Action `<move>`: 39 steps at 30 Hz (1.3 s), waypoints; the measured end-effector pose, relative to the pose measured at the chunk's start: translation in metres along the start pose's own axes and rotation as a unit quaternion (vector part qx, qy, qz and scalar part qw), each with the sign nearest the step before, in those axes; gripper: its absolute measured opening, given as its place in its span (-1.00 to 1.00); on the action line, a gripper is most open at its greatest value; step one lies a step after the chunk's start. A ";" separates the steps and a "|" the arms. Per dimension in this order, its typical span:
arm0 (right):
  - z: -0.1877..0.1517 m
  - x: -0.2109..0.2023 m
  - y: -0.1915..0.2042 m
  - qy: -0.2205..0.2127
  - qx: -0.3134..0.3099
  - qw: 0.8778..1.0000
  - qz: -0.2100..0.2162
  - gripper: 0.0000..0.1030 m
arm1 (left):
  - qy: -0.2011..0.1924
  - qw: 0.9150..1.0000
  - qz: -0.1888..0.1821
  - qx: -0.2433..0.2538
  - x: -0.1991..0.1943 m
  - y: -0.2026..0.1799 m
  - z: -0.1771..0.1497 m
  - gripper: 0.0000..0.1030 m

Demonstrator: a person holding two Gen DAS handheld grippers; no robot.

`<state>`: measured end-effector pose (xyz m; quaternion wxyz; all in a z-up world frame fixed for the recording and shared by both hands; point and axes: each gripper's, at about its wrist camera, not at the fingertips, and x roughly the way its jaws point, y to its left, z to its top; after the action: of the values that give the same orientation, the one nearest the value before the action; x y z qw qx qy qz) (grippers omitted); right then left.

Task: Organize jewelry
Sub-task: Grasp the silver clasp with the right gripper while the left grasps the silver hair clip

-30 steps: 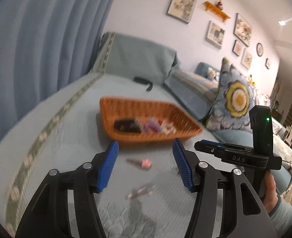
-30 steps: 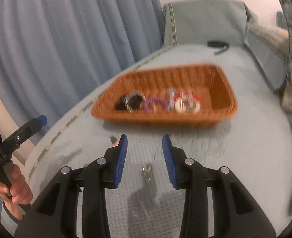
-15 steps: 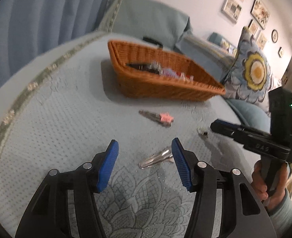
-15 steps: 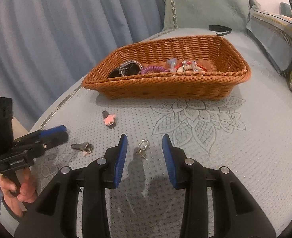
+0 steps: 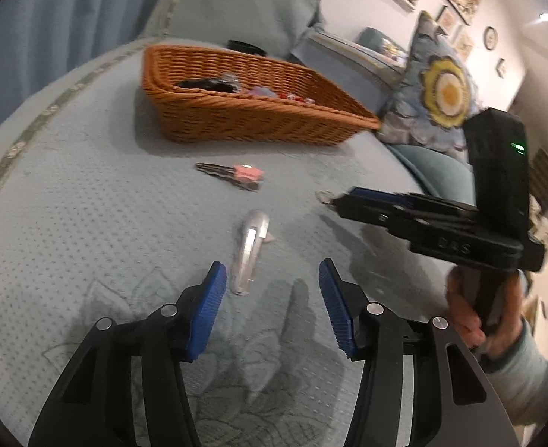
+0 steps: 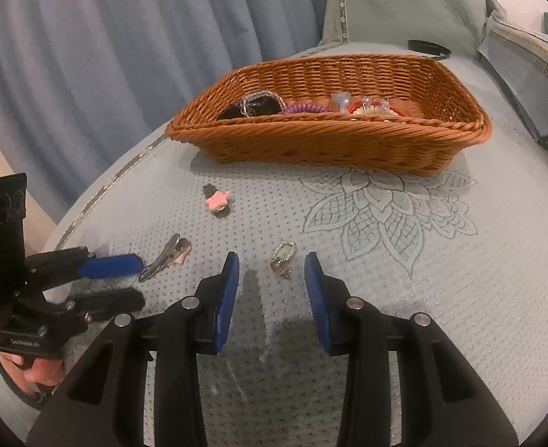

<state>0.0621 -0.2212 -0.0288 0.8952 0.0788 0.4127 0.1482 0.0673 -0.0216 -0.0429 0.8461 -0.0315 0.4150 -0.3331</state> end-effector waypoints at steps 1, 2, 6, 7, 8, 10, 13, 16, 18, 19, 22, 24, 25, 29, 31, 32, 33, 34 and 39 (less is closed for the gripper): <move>-0.001 0.000 0.000 0.000 -0.001 1.000 -0.002 -0.35 | -0.003 1.000 0.011 -0.003 0.001 0.000 0.001 -0.04; -0.001 0.000 0.001 0.000 -0.003 1.000 -0.006 -0.35 | -0.004 1.000 0.018 -0.003 0.003 -0.002 0.002 -0.04; -0.001 0.005 0.009 0.008 -0.019 0.999 -0.034 -0.35 | -0.005 0.999 0.049 0.002 0.012 -0.008 0.009 -0.04; -0.002 0.007 0.013 0.011 -0.029 0.999 -0.041 -0.35 | -0.006 0.998 0.056 0.008 0.013 -0.011 0.009 -0.04; -0.002 0.007 0.015 0.011 -0.035 0.998 -0.046 -0.35 | -0.005 0.998 0.068 0.018 0.014 -0.015 0.008 -0.04; -0.004 0.009 0.021 0.012 -0.048 0.997 -0.063 -0.36 | -0.007 0.996 0.086 0.028 0.015 -0.019 0.007 -0.06; -0.003 0.011 0.022 0.013 -0.053 0.995 -0.080 -0.53 | -0.009 0.993 0.113 0.036 0.016 -0.023 0.007 -0.28; -0.002 0.014 0.020 0.016 -0.048 0.995 -0.087 -0.77 | -0.010 0.991 0.130 0.039 0.016 -0.023 0.007 -0.60; -0.002 0.015 0.021 0.015 -0.051 0.995 -0.086 -0.83 | -0.012 0.991 0.130 0.040 0.015 -0.023 0.007 -0.77; -0.002 0.013 0.022 0.011 -0.054 0.995 -0.087 -0.83 | -0.014 0.990 0.131 0.041 0.016 -0.023 0.007 -0.77; -0.003 0.009 0.024 -0.001 -0.055 0.995 -0.084 -0.83 | -0.022 0.990 0.133 0.043 0.013 -0.025 0.006 -0.77; -0.003 0.005 0.026 -0.011 -0.057 0.995 -0.077 -0.83 | -0.033 0.990 0.129 0.043 0.008 -0.025 0.004 -0.77; -0.003 0.002 0.026 -0.016 -0.057 0.995 -0.076 -0.83 | -0.039 0.990 0.126 0.041 0.004 -0.024 0.003 -0.77; -0.003 -0.005 0.029 -0.034 -0.060 0.996 -0.063 -0.83 | -0.050 0.991 0.120 0.035 0.001 -0.024 0.004 -0.77; -0.004 -0.012 0.031 -0.053 -0.063 0.995 -0.053 -0.83 | -0.057 0.991 0.119 0.031 -0.002 -0.024 0.005 -0.77; -0.003 -0.015 0.031 -0.060 -0.063 0.995 -0.049 -0.83 | -0.061 0.991 0.116 0.029 -0.004 -0.024 0.005 -0.77; -0.003 -0.018 0.031 -0.068 -0.063 0.995 -0.044 -0.83 | -0.066 0.991 0.111 0.027 -0.006 -0.024 0.005 -0.77; -0.003 -0.022 0.031 -0.075 -0.061 0.994 -0.040 -0.83 | -0.074 0.992 0.104 0.024 -0.010 -0.024 0.004 -0.77; 0.001 -0.034 0.028 -0.096 -0.045 0.994 -0.029 -0.83 | -0.101 0.991 0.083 0.019 -0.020 -0.027 0.004 -0.77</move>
<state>0.0368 -0.2060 0.0036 0.9373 0.0399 0.3201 0.1324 0.0475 -0.0317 -0.0179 0.9088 -0.0141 0.3219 -0.2652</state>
